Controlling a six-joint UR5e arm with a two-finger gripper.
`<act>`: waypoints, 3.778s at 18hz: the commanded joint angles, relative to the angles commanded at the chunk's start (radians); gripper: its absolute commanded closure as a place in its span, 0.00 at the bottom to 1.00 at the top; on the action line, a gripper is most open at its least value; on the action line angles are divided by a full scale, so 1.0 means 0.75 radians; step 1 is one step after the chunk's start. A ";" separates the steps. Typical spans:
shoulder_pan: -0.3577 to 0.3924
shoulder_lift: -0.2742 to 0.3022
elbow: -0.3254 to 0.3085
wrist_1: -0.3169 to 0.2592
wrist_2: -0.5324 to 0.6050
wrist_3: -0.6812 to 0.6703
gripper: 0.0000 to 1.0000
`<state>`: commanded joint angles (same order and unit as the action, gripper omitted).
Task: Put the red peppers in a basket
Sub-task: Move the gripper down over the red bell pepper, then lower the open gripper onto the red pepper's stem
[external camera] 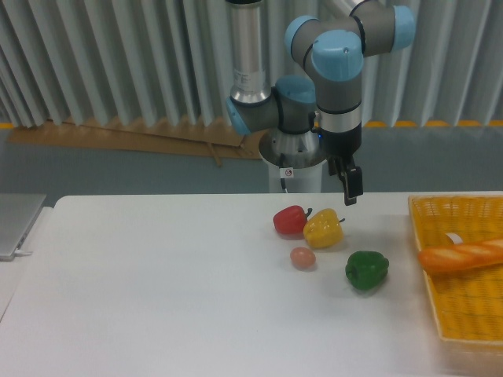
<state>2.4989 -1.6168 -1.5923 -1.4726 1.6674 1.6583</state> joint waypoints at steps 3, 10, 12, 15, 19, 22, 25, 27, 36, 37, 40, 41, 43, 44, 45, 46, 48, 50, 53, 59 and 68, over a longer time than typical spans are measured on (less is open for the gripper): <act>0.000 0.000 -0.055 0.010 -0.002 0.006 0.00; -0.016 -0.008 -0.201 0.266 -0.008 -0.035 0.00; -0.037 -0.006 -0.202 0.282 -0.006 -0.106 0.00; -0.061 0.000 -0.198 0.286 -0.006 -0.129 0.00; -0.116 0.012 -0.233 0.355 0.027 -0.196 0.00; -0.115 0.002 -0.305 0.489 0.039 -0.190 0.00; -0.127 0.006 -0.307 0.475 0.039 -0.192 0.00; -0.186 0.016 -0.301 0.344 0.049 -0.205 0.00; -0.250 0.049 -0.327 0.147 0.014 -0.354 0.00; -0.250 0.055 -0.347 0.149 0.008 -0.358 0.00; -0.239 0.080 -0.448 0.212 0.004 -0.360 0.00; -0.237 0.080 -0.448 0.249 0.004 -0.360 0.00; -0.239 0.086 -0.444 0.258 -0.002 -0.366 0.00; -0.239 0.090 -0.446 0.258 -0.002 -0.368 0.00; -0.239 0.092 -0.446 0.258 -0.002 -0.370 0.00; -0.241 0.092 -0.452 0.262 -0.002 -0.380 0.00; -0.241 0.090 -0.468 0.272 -0.002 -0.389 0.00; -0.241 0.094 -0.485 0.274 0.008 -0.397 0.00; -0.239 0.106 -0.495 0.266 0.025 -0.399 0.00; -0.241 0.082 -0.536 0.264 0.016 -0.419 0.00; -0.245 0.051 -0.544 0.292 0.025 -0.417 0.00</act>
<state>2.3148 -1.5784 -2.0003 -1.2533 1.6858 1.3453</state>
